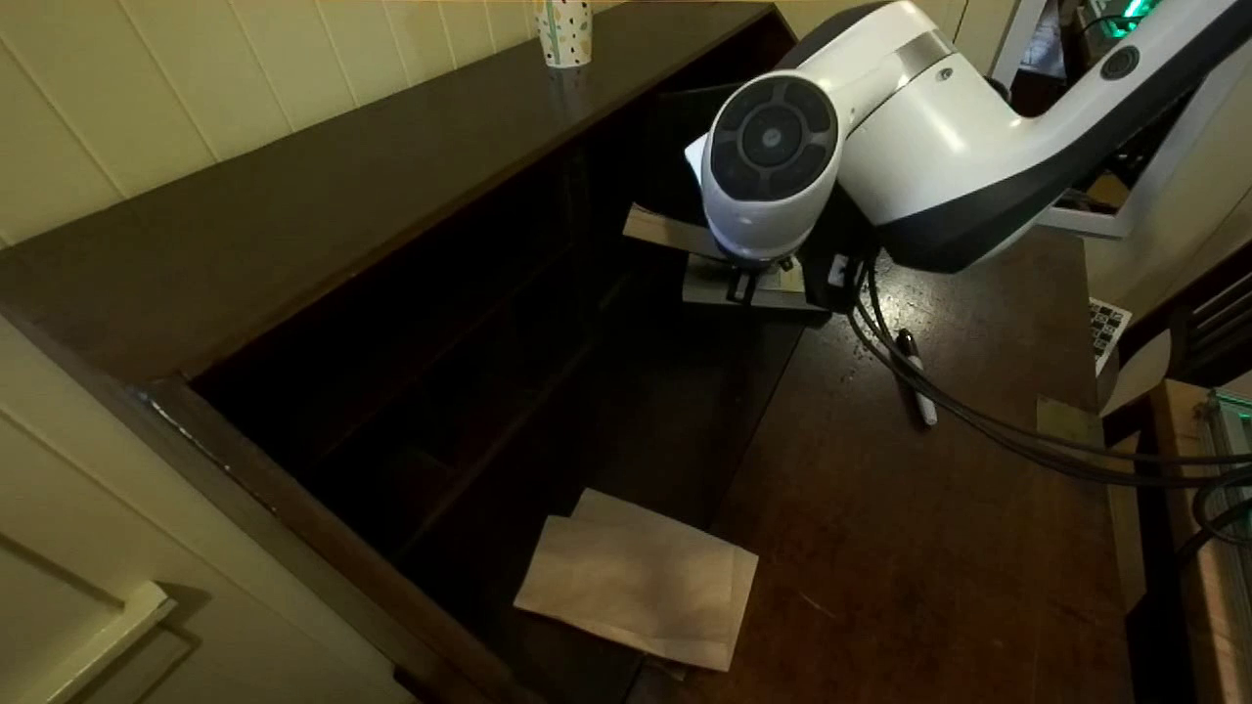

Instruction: Put the blue book on the shelf.

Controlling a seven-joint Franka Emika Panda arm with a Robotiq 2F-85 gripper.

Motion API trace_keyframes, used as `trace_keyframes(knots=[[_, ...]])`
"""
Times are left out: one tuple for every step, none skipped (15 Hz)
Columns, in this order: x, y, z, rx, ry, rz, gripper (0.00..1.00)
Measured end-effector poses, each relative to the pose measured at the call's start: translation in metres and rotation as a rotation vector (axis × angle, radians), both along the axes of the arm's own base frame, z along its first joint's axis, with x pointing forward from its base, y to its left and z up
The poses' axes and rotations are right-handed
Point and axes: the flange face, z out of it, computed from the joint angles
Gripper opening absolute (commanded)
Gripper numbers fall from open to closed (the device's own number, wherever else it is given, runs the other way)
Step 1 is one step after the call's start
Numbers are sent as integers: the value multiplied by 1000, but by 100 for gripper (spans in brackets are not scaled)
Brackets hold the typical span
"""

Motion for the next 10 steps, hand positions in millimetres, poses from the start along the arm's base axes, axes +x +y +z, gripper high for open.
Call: trace_keyframes(knots=[[2,-3,4,29,-12,3,7],[3,-6,9,59,-22,5,7],[5,-9,14,88,-29,8,7],[7,-12,17,120,-33,8,7],[8,-14,21,152,-36,8,7],[10,-17,24,186,-36,7,7],[11,-20,28,219,-34,6,7],[13,-24,31,250,-32,3,7],[15,-27,35,280,-28,0,7],[16,-31,38,310,-22,-2,7]])
